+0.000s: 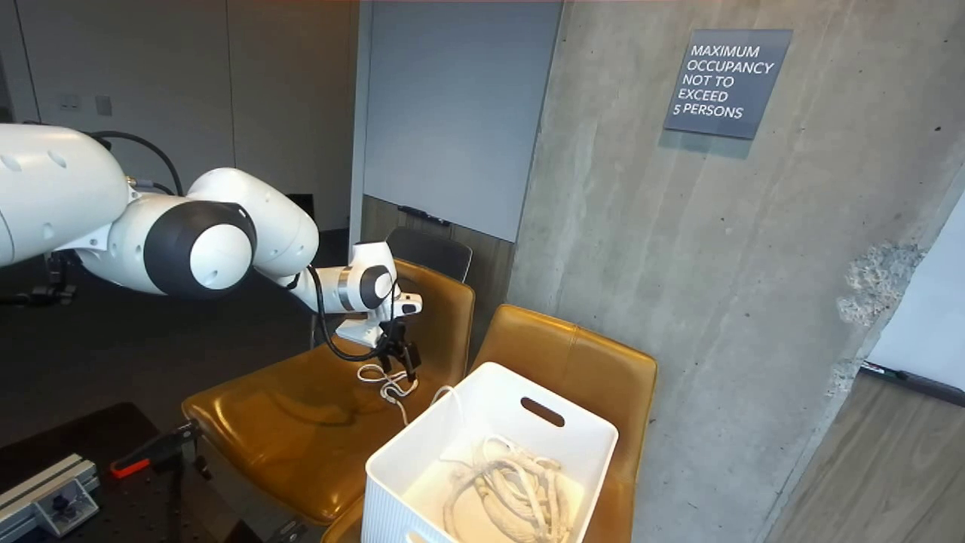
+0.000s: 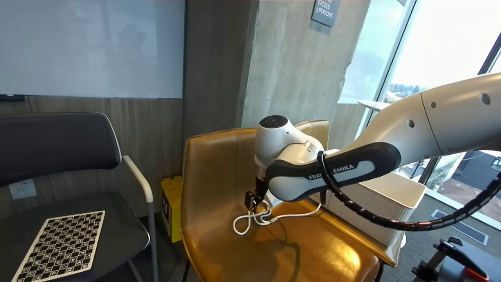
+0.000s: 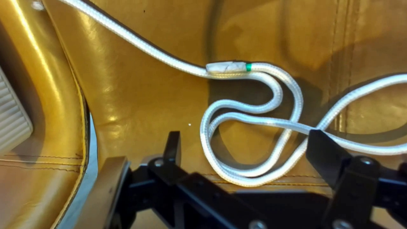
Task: Shift the pieces of rope, one after the other, to the laundry basket
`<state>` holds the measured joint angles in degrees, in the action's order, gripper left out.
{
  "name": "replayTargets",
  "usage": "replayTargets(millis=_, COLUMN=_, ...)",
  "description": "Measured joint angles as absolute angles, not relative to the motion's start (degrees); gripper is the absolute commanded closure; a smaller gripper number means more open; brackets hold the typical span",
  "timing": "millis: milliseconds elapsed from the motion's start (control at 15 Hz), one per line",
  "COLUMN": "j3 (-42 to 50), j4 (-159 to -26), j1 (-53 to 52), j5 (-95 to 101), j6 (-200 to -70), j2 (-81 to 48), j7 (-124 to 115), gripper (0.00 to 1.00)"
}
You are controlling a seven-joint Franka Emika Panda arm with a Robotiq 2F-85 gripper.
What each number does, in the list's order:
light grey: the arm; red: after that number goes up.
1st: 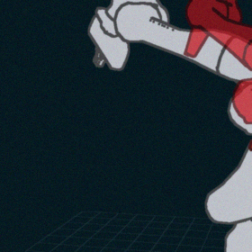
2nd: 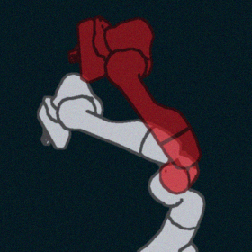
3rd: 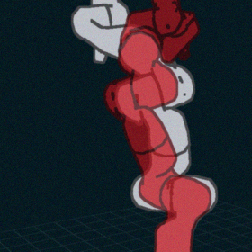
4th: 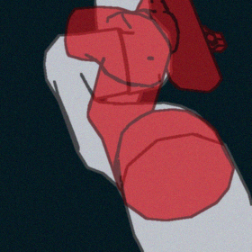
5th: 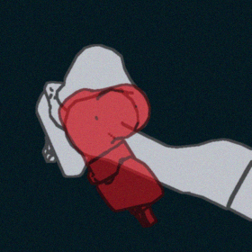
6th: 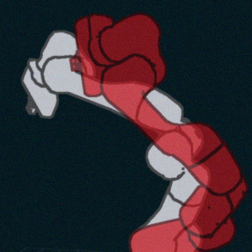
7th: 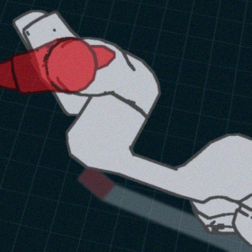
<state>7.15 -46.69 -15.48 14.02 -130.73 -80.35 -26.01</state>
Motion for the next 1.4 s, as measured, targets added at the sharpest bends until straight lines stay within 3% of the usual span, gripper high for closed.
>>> replayTargets(millis=400, j3=7.3, j4=-40.7, j1=-14.7, j5=14.0, j6=-126.7, j2=-85.4, j7=-25.9, gripper=0.00)
replayTargets(millis=467, j3=7.3, j4=-40.9, j1=-14.6, j5=14.0, j6=-126.7, j2=-85.4, j7=-25.9, gripper=0.25)
replayTargets(millis=533, j3=7.3, j4=-40.9, j1=-14.6, j5=14.0, j6=-126.6, j2=-85.4, j7=-25.9, gripper=0.26)
replayTargets(millis=1067, j3=7.2, j4=-40.8, j1=-14.5, j5=13.9, j6=-123.3, j2=-85.1, j7=-25.2, gripper=0.88)
replayTargets(millis=1200, j3=7.2, j4=-40.5, j1=-14.4, j5=13.9, j6=-122.3, j2=-85.1, j7=-25.1, gripper=0.99)
replayTargets(millis=1400, j3=7.2, j4=-40.0, j1=-14.3, j5=13.9, j6=-120.4, j2=-84.9, j7=-25.0, gripper=1.00)
